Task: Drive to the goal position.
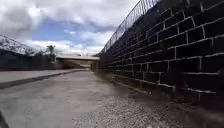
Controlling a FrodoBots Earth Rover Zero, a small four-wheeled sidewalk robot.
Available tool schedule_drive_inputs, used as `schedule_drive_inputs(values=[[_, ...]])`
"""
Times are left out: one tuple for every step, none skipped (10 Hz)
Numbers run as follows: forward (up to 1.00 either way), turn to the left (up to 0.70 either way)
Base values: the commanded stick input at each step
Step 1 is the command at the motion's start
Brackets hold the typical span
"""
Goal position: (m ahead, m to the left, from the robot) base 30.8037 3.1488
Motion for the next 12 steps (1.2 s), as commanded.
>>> schedule_drive_inputs(values=[[1.0, 0.27], [1.0, 0.27], [1.0, 0.27], [1.0, 0.27], [1.0, 0.27], [1.0, 0.27], [1.0, 0.0], [1.0, 0.0], [1.0, 0.0], [1.0, 0.0], [1.0, 0.0], [1.0, 0.0]])
